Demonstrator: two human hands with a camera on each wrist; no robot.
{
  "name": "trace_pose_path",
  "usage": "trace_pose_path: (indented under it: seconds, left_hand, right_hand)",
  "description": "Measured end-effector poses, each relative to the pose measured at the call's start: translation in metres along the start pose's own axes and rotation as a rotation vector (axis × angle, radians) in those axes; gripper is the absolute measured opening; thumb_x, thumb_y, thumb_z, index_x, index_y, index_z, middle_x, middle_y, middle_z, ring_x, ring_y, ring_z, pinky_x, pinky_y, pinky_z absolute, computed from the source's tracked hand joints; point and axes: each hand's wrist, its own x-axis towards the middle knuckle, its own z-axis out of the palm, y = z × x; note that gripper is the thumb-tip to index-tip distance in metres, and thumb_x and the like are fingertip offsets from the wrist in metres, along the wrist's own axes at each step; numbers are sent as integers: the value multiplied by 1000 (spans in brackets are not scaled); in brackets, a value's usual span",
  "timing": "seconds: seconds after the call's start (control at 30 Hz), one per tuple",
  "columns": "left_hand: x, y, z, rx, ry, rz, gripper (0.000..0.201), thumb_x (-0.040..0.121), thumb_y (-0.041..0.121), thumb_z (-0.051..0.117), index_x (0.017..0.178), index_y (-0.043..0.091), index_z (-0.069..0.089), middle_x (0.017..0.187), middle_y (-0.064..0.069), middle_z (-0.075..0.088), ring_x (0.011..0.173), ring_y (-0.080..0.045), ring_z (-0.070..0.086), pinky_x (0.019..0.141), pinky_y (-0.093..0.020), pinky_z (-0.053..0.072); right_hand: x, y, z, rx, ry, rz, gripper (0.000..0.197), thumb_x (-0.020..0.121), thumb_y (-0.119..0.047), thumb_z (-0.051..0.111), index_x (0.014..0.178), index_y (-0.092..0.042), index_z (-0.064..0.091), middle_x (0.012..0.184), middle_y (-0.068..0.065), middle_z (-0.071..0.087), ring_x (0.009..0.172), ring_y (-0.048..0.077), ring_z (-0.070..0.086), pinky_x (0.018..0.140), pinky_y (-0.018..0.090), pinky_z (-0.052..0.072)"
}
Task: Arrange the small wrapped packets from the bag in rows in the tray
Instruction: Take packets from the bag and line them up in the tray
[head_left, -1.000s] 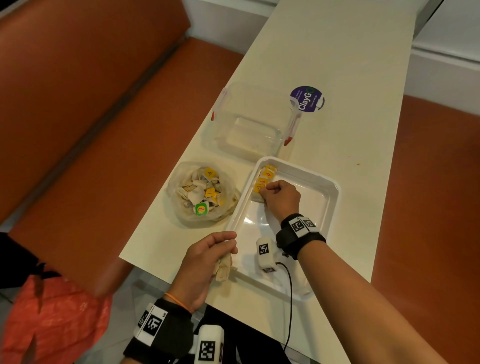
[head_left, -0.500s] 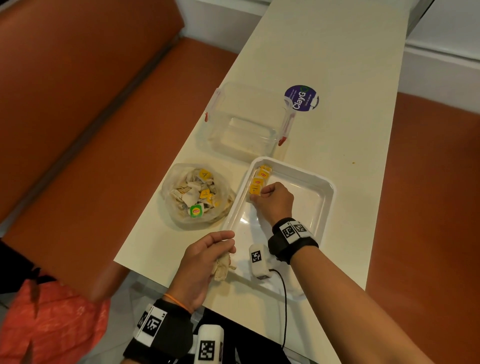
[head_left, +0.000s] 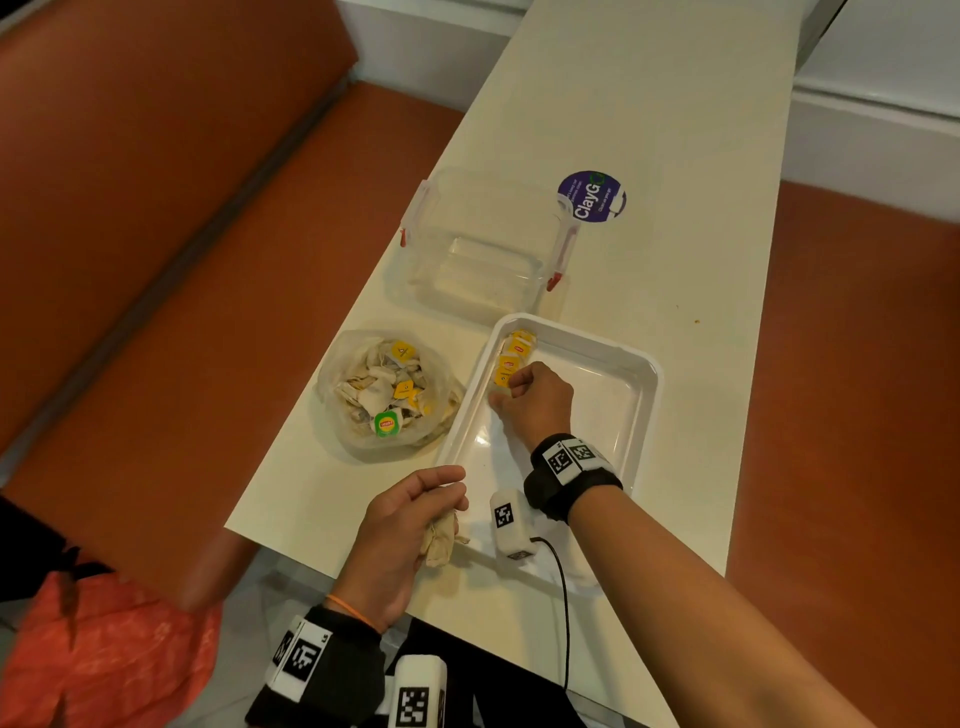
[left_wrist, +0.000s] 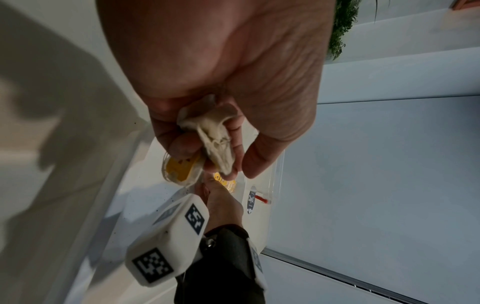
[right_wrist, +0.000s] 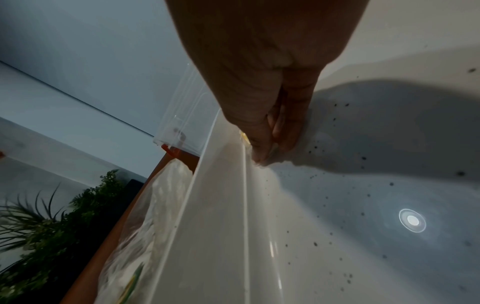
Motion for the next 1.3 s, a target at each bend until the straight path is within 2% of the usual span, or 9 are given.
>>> trace_pose_path:
  seconds: [0.27,0.33,0.43,0.5,0.6,0.73,0.9,1.07,1.3]
  left_hand:
    - [-3,1,-1,-41,18,-2,18,92,16,74,108,15,81,89,-12,70,79,-20,58,73,-34,47]
    - [-4,4,2,-95,22,0,33,83,29,78,110,11,79,89,-10,69,78,-18,57,70,-33,45]
    - [-5,12,6,-252,19,-19,45,77,34,74,114,7,79,94,-10,68,83,-17,64,73,-31,54]
    - [-4,16,5,-410,5,-19,46,79,28,72,117,3,77,105,-16,69,92,-21,68,87,-38,56]
    - [-5,20,2,-544,-93,-30,46,91,14,61,135,-2,64,135,-27,63,122,-39,66,113,-49,44]
    - [-8,23,4,-423,-134,6,48,92,-7,45,137,5,58,132,-27,68,118,-39,70,88,-41,62]
    - [-10,22,5,-339,-96,13,43,96,1,57,138,9,63,123,-19,73,112,-27,69,99,-36,51]
    - [-13,20,3,-275,-141,-41,35,100,10,59,134,6,64,122,-23,74,107,-28,73,100,-40,52]
    - [-15,18,1,-159,-177,-30,44,97,40,65,121,4,76,107,-25,73,79,-26,66,65,-34,58]
  right_hand:
    - [-11,0,-9,2,31,-48,28,76,-12,88,96,-17,68,92,1,69,80,13,64,65,15,47]
    - [-23,-7,-19,20,7,-65,26,78,-15,88,97,-18,71,92,-1,69,82,14,66,76,25,57]
    - [-56,-31,-43,36,-254,-121,18,83,-25,87,96,-22,75,89,-2,75,80,18,74,80,39,64]
    - [-84,-48,-62,20,-488,-186,20,85,-29,86,101,-25,77,92,-2,77,77,21,75,78,41,65]
    - [-120,-63,-80,-3,-632,-185,31,79,-38,90,106,-30,76,96,-4,77,76,22,77,78,39,65]
    - [-145,-62,-85,58,-629,-152,48,69,-32,97,110,-33,72,96,-2,77,76,21,78,81,42,65]
    - [-153,-55,-92,-79,-599,-335,61,66,-15,98,115,-42,73,107,-6,66,85,13,72,81,35,63]
    - [-149,-50,-85,-267,-479,-579,21,84,-28,86,100,-40,80,105,-15,60,88,7,65,78,25,56]
    - [-139,-54,-88,-30,-447,-411,4,91,-25,80,94,-23,78,93,-11,77,90,4,72,83,23,58]
